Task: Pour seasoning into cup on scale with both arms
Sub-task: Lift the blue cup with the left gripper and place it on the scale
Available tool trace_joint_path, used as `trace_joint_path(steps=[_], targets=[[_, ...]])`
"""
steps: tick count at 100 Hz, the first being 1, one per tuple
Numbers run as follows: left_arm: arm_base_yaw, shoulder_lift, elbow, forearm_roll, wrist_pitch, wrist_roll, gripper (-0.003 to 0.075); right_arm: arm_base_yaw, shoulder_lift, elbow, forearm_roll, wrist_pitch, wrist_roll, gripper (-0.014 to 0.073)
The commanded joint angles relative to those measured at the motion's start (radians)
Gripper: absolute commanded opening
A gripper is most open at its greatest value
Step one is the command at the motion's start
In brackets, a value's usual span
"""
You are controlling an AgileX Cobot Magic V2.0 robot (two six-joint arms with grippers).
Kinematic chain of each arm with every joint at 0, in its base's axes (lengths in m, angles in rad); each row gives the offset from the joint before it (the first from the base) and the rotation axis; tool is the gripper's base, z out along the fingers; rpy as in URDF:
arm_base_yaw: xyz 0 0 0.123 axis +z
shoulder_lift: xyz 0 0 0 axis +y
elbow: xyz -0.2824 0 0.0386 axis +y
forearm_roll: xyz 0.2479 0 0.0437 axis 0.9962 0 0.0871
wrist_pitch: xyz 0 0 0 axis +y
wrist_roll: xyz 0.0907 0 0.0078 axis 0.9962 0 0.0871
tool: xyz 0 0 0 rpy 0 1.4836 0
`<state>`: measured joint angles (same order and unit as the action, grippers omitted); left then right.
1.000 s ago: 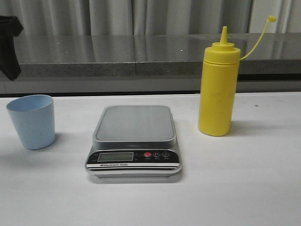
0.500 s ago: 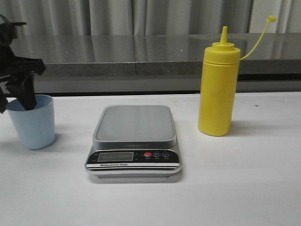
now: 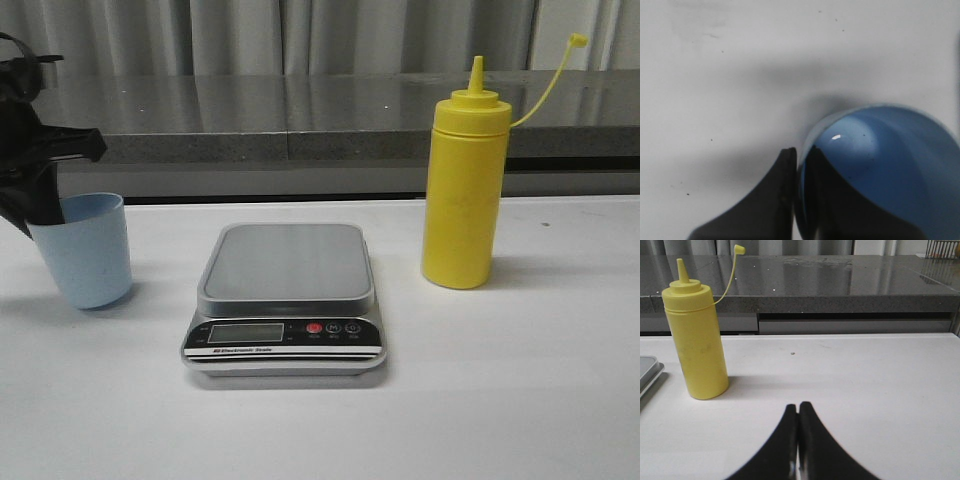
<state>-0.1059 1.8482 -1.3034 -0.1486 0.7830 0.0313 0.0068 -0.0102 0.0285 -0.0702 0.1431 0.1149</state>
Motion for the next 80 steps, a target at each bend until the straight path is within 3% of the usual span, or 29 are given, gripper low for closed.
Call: trace_joint_path(steps=[1,20,38,80], targets=[[-0.007,-0.046,-0.047,-0.017,0.004,0.002,-0.002,-0.004,-0.022,-0.019,-0.013,-0.081,-0.003,-0.0061],[-0.022,-0.077,-0.162,-0.03,0.049,0.009,-0.002,-0.004,-0.022,-0.019,-0.013,-0.081,-0.003,-0.0061],[-0.119,-0.09,-0.29,-0.035,0.087,0.047,-0.002,-0.004,-0.022,-0.019,-0.013,-0.081,-0.003,-0.0061],[-0.335,-0.025,-0.324,-0.035,0.052,0.047,-0.002,-0.004,-0.022,-0.019,-0.013,-0.081,-0.003,-0.0061]])
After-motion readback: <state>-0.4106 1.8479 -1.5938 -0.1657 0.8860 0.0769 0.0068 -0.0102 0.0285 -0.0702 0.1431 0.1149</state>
